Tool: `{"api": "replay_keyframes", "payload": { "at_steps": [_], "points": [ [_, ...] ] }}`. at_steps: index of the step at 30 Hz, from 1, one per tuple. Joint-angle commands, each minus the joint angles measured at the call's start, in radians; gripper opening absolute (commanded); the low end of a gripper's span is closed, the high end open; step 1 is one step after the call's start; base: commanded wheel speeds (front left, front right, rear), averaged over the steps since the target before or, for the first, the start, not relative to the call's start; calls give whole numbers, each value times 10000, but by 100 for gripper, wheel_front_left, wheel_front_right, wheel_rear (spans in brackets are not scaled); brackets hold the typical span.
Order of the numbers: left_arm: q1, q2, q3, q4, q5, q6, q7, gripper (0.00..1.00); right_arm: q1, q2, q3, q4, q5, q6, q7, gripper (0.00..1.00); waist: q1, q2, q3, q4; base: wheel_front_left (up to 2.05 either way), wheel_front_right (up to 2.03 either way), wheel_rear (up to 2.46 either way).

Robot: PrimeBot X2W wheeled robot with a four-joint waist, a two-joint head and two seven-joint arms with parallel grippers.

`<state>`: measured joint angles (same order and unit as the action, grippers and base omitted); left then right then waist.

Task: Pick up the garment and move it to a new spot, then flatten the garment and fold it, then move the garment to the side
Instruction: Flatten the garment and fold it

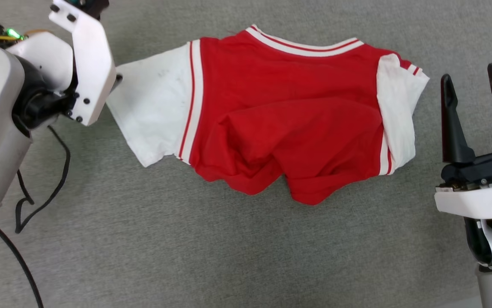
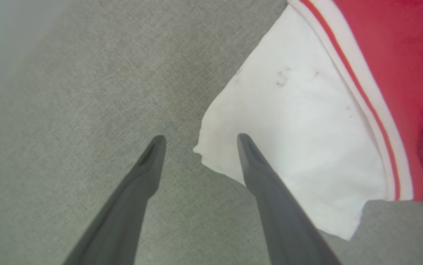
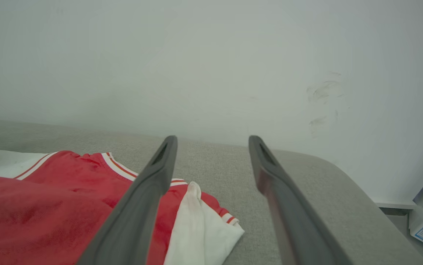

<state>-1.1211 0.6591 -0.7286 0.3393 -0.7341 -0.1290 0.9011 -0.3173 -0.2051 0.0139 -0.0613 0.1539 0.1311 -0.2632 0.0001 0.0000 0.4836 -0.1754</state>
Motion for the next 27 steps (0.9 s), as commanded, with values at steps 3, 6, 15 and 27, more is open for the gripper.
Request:
{"api": "replay_keyframes", "payload": {
  "at_steps": [3,6,15,27],
  "points": [
    [-174,202,-606,226,-357,2,377,100,-250,88,74,26,-12,-7,-20,100,-1,0,311,-239,0,0,0],
    [-37,247,-1154,444,-628,0,543,100,-319,135,98,85,-25,-7,-20,100,-1,0,379,-263,0,0,0],
    [-500,327,-1845,738,-1099,2,-336,0,-427,-59,28,352,-53,-7,-22,100,-1,0,47,56,0,0,0],
    [145,1430,-1784,447,-1672,2,-1721,0,-1271,-1608,-99,434,-101,-7,204,100,-1,0,-800,543,0,0,0]
  ]
}}
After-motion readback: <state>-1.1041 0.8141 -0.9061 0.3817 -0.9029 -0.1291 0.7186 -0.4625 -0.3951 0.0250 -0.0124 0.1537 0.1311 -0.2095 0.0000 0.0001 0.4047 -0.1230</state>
